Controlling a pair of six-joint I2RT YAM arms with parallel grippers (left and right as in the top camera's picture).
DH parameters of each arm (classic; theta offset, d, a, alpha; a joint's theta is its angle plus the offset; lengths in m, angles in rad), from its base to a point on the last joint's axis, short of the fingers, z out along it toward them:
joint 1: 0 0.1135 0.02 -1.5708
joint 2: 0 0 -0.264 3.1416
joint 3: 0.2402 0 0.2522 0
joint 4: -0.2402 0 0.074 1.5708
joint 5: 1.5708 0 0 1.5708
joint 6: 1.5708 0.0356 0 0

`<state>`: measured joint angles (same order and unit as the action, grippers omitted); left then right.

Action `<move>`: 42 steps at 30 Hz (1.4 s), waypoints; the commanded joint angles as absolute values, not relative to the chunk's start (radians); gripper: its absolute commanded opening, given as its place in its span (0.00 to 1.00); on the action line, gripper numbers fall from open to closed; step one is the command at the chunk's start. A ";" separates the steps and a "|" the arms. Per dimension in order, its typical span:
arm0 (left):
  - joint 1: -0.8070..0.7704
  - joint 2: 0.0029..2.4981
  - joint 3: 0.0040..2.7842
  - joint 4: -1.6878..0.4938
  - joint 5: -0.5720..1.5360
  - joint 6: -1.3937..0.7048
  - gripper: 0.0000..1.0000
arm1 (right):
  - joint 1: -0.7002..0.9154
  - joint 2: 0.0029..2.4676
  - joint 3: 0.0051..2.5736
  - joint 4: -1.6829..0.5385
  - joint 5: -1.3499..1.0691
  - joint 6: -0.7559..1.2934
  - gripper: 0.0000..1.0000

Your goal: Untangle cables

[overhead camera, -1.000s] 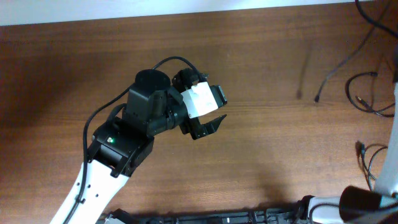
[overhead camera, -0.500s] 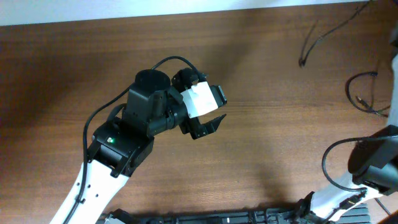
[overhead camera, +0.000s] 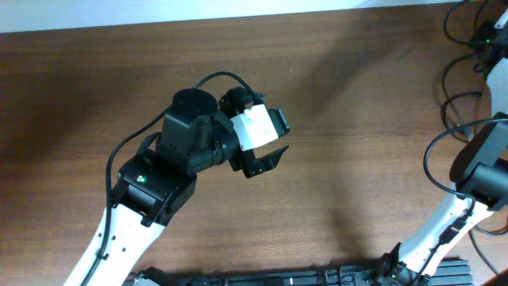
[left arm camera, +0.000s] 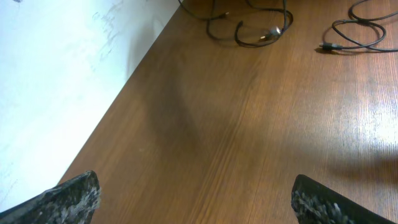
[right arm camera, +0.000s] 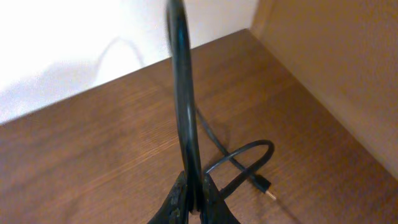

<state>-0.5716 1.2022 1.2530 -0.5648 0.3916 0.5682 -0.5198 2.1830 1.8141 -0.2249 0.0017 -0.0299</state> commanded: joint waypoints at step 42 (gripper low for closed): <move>-0.573 1.186 1.258 -0.563 0.392 0.573 0.99 | 0.073 1.552 1.818 -1.298 -0.079 -0.247 0.99</move>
